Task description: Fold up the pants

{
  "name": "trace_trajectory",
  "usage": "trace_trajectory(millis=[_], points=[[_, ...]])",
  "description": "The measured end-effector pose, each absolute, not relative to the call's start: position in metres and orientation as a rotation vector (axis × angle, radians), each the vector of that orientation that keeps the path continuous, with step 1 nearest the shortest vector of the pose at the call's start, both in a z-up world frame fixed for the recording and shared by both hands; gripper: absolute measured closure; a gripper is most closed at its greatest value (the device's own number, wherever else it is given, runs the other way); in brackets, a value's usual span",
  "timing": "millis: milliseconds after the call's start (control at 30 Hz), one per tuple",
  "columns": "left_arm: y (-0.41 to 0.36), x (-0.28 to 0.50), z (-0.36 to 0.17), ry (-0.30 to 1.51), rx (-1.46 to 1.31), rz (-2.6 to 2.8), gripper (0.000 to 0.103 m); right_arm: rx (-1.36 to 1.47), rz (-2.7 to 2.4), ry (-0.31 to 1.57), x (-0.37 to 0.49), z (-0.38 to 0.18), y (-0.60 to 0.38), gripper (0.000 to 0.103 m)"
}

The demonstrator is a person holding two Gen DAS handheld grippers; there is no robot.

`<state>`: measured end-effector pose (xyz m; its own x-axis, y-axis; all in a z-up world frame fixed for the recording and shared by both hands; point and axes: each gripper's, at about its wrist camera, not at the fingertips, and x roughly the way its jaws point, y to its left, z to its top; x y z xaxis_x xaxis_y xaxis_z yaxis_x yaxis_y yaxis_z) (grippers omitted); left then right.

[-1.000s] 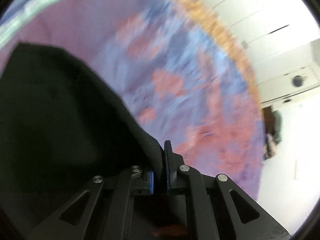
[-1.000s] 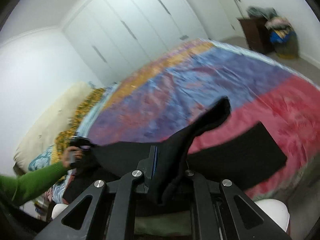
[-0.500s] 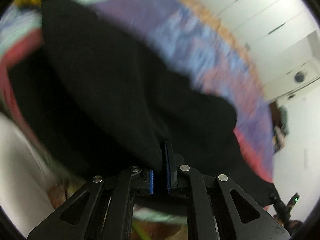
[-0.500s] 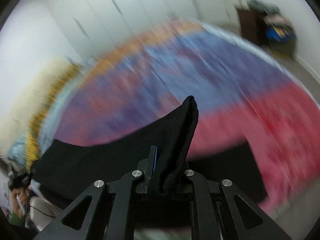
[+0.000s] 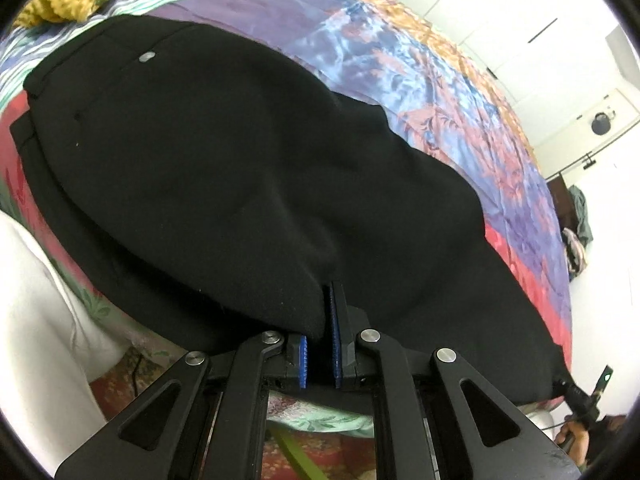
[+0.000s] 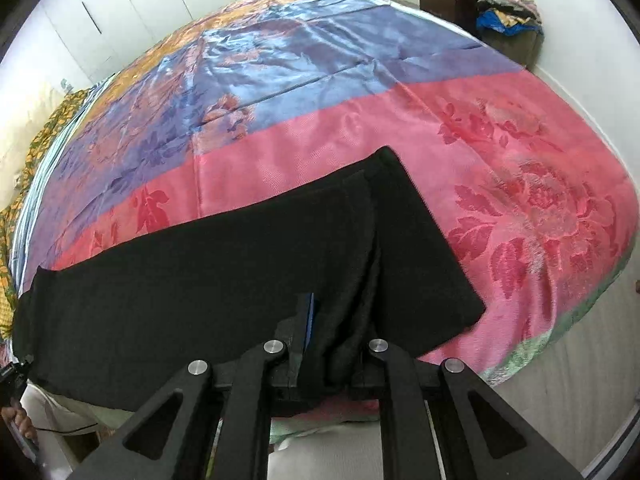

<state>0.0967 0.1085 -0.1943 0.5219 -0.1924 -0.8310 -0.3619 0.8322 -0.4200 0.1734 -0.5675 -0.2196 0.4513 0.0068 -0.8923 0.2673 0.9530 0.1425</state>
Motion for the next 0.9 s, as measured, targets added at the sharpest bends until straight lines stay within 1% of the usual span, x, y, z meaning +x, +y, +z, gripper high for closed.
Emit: trace_trajectory(millis=[233,267,367,433,667,900], points=[[0.088,0.102,-0.197,1.053,-0.549,0.072,0.094,0.101,-0.230,0.985,0.186,-0.202,-0.579,0.092],[0.083,0.103,-0.198,1.059,-0.537,0.071,0.094,0.087,-0.235,0.988,0.187,-0.203,-0.580,0.092],[0.073,0.107,-0.202,1.082,-0.479,0.087,0.092,0.075,-0.244,1.089,0.195,-0.220,-0.584,0.092],[0.071,0.110,-0.203,1.091,-0.467,0.090,0.092,0.069,-0.245,1.119,0.198,-0.225,-0.584,0.092],[0.068,0.111,-0.203,1.090,-0.461,0.090,0.092,-0.022,-0.272,1.137,0.200,-0.228,-0.573,0.092],[0.061,0.105,-0.201,1.086,-0.429,0.097,0.095,-0.057,-0.284,1.143,0.200,-0.232,-0.568,0.092]])
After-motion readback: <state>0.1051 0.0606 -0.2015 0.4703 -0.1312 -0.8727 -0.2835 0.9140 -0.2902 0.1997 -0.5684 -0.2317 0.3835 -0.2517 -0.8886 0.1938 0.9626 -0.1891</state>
